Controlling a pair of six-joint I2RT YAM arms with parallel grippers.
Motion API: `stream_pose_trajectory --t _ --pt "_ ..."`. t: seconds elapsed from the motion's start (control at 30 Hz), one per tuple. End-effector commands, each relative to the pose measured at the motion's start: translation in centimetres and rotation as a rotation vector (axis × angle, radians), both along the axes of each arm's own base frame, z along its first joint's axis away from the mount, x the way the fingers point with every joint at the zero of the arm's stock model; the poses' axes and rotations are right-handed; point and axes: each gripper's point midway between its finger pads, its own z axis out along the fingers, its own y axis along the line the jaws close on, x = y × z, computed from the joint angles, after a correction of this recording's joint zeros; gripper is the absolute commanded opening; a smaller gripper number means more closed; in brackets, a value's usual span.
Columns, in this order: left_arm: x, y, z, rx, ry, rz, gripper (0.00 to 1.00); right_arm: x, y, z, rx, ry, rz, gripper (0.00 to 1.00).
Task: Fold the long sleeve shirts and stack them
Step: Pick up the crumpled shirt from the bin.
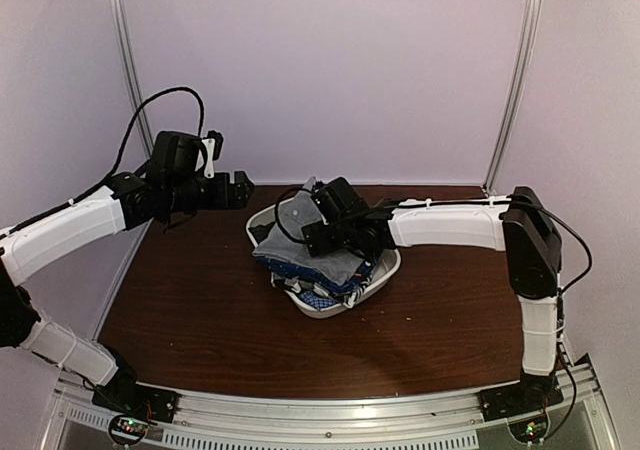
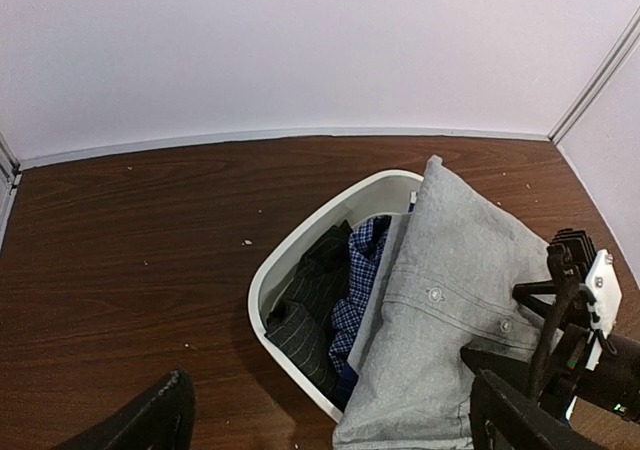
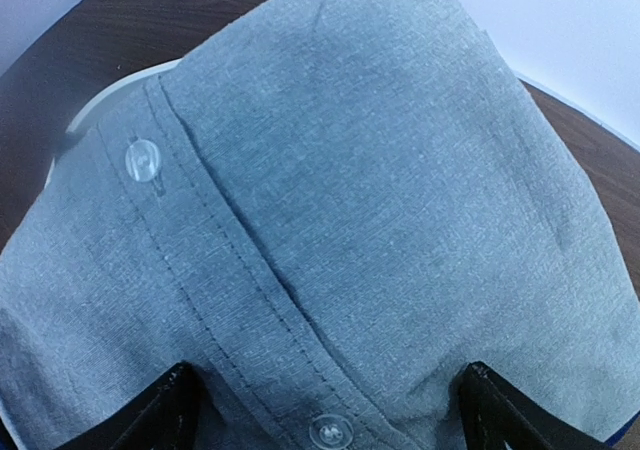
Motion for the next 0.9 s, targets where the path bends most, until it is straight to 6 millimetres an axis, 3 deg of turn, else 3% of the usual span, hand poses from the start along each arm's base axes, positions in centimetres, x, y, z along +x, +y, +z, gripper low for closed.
stream_pose_trajectory --t 0.0,0.07,0.1,0.17,0.33,0.47,0.6,0.87 --pt "0.1 0.0 0.3 -0.03 -0.003 0.002 0.97 0.2 0.5 0.3 -0.013 -0.005 0.001 0.83" --pt "0.1 -0.1 0.5 -0.034 -0.004 -0.001 0.98 0.3 0.4 0.4 -0.016 -0.009 -0.005 0.67" --pt "0.1 -0.2 0.6 -0.035 -0.006 -0.003 0.98 0.4 0.3 0.6 -0.017 -0.011 -0.01 0.52" --pt "0.2 -0.3 0.8 -0.042 -0.008 -0.004 0.98 0.5 0.1 1.0 -0.021 -0.018 -0.017 0.32" --pt "0.1 -1.0 1.3 -0.067 -0.015 -0.034 0.98 1.1 -0.6 4.0 0.01 -0.058 -0.043 0.01" --pt "-0.1 -1.8 1.7 -0.098 -0.022 -0.08 0.98 1.7 -1.7 7.8 0.063 -0.106 -0.075 0.0" --pt "-0.6 -2.9 2.6 -0.13 -0.041 -0.143 0.98 1.8 -3.6 12.9 0.103 -0.185 -0.126 0.0" --pt "-1.7 -6.2 4.1 -0.164 -0.072 -0.282 0.98 1.3 -11.2 24.2 0.161 -0.405 -0.308 0.0"
